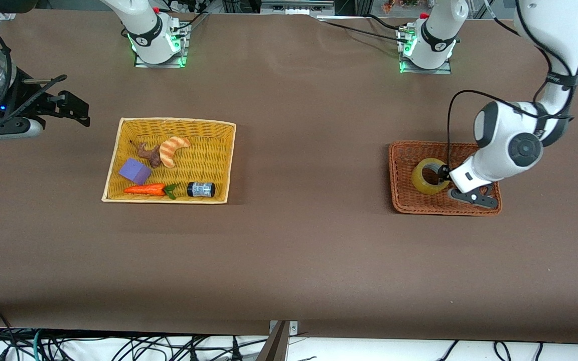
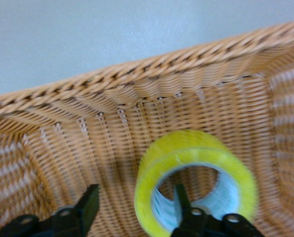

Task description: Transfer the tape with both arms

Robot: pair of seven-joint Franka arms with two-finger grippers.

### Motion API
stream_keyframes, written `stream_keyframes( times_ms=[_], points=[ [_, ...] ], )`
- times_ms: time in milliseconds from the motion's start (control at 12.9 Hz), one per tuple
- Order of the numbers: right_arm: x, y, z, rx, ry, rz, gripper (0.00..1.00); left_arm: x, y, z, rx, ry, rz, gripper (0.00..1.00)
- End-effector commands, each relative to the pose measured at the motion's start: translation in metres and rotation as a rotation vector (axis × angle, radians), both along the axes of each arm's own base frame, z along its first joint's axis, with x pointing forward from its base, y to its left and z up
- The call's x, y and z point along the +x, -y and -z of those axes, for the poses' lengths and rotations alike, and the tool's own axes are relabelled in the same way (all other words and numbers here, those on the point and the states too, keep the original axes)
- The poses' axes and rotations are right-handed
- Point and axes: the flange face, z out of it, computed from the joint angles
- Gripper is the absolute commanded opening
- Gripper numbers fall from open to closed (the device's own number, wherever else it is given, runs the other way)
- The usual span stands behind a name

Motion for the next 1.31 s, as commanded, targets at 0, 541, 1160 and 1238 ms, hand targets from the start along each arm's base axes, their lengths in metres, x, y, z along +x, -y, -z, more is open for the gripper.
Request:
stream_keyframes(
  times_ms=[0,541,1160,1238],
  points=[
    [-0.001,0.004,-0.009,0.0,0.015,-0.006,1.0,0.031,0.004,-0.079,-0.058,-0.055,-0.027,1.0],
    [-0.001,0.005,-0.009,0.002,0.015,-0.005,1.0,0.02,0.018,-0.308,0.004,-0.029,-0.293,1.0],
    [-0.001,0.009,-0.009,0.001,0.015,0.003,1.0,-0.031,-0.002,-0.357,-0.045,-0.061,-0.319,1.0],
    [-0.001,0.009,-0.009,0.002,0.017,0.003,1.0,-0.03,-0.003,-0.356,-0.052,-0.062,-0.323,1.0]
  ],
)
